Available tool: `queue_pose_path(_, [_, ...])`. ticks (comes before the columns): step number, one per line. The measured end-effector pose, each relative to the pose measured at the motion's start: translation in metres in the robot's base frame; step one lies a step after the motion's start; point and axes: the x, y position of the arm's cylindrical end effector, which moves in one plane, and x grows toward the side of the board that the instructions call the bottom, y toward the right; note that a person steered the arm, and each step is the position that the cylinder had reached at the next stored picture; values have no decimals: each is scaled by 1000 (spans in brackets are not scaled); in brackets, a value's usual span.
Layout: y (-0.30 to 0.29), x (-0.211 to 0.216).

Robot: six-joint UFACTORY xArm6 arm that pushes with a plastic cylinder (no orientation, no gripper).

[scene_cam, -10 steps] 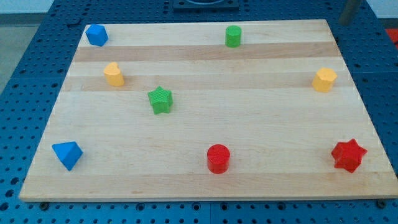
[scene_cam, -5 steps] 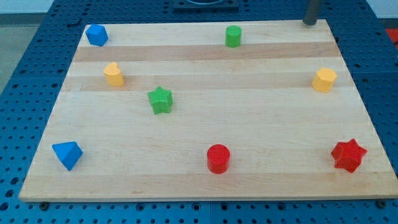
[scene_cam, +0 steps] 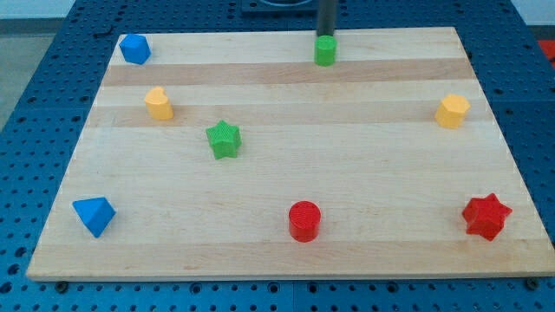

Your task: Move green circle to the top right

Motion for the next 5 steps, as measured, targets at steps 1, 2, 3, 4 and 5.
queue_pose_path(1, [-2,18])
queue_pose_path(2, [3,18])
queue_pose_path(3, [28,18])
queue_pose_path(4, [64,14])
queue_pose_path(5, [53,5])
